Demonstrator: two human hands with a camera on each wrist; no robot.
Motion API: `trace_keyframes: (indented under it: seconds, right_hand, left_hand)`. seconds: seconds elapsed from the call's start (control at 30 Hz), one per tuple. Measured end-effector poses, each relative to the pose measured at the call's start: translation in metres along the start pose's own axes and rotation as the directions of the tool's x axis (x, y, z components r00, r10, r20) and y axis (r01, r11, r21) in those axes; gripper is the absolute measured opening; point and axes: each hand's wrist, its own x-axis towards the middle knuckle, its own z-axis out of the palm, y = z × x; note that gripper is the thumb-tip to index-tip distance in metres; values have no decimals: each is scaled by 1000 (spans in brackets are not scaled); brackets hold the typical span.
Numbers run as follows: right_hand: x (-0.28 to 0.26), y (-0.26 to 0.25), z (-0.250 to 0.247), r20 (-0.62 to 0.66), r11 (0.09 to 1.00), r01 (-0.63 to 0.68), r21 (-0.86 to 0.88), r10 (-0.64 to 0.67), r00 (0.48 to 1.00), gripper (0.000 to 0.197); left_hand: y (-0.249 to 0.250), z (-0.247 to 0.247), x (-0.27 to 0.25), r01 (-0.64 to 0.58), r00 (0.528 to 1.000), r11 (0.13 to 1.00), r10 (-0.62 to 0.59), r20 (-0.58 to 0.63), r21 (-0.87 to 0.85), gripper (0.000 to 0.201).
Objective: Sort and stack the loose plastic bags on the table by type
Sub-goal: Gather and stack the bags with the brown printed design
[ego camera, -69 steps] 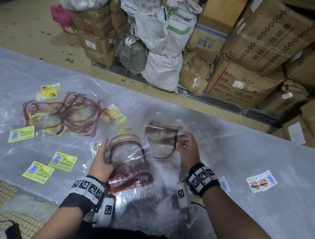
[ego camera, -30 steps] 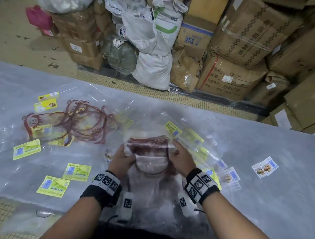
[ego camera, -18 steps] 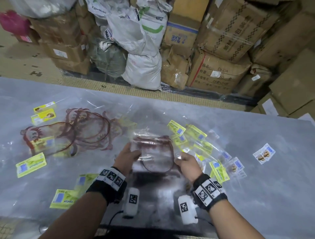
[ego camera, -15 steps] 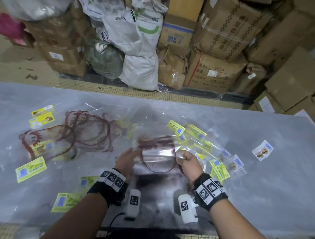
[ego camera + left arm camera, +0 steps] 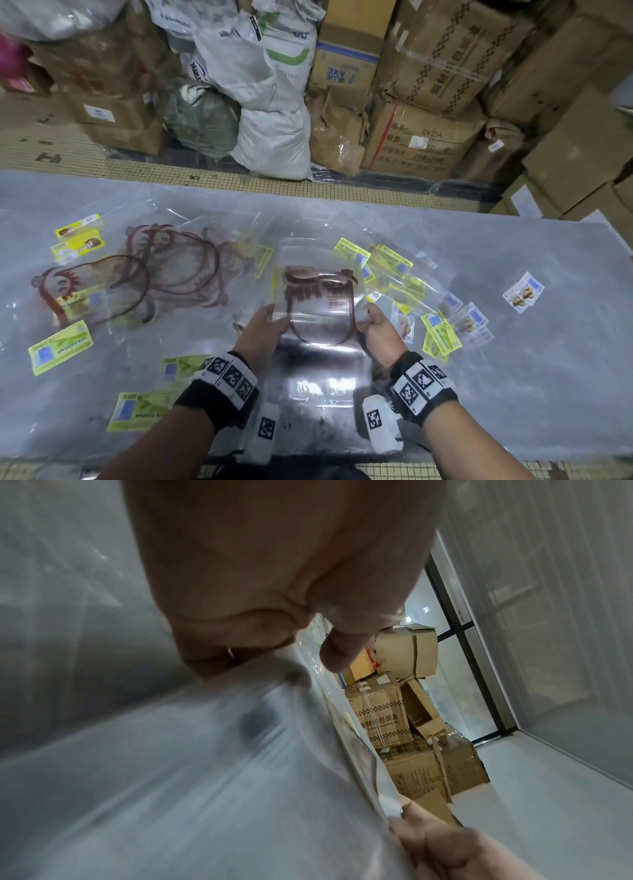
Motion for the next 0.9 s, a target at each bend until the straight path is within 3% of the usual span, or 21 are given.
trace_keyframes:
  seconds: [0.13, 0.23, 0.27, 0.37, 0.43, 0.53, 0.63, 0.8, 0.9]
  right_hand:
    - [-3, -6, -4, 76, 999, -13, 51, 9, 997, 51]
    - [-3, -10, -12, 110, 981, -65, 182, 46, 993, 44]
    - [-3, -10, -13, 120, 970, -92, 224, 66, 991, 42]
    - [2, -5, -13, 120, 956, -146, 255, 118, 986, 44]
    - [5, -8, -13, 99, 956, -144, 256, 122, 988, 43]
    - [6, -13, -12, 44, 976, -118, 182, 112, 993, 44]
    - [4, -12, -12, 86, 979, -71, 192, 55, 995, 45]
    - [5, -21, -17, 37, 991, -52, 121, 48, 998, 18]
    - [11, -19, -17, 70, 992, -85, 91, 79, 994, 32]
  left_hand:
    - [9, -2, 4, 2, 997, 1000, 0, -77, 31, 51]
    - [21, -2, 0, 24, 1000, 1000, -24, -10, 11, 33]
    - [24, -1, 0, 20, 999, 1000, -20, 27, -8, 36]
    - [27, 5, 0, 41, 998, 993, -36, 47, -110, 72]
    - [26, 12, -4, 31, 998, 977, -19, 59, -210, 57]
    - [25, 18, -8, -48, 997, 982, 57, 44, -182, 69]
    - [28, 18, -5, -88, 995, 984, 94, 32, -156, 76]
    - [28, 13, -4, -116, 992, 993, 116, 52, -11, 81]
    - [25, 11, -7, -80, 994, 997, 80, 69, 1, 69]
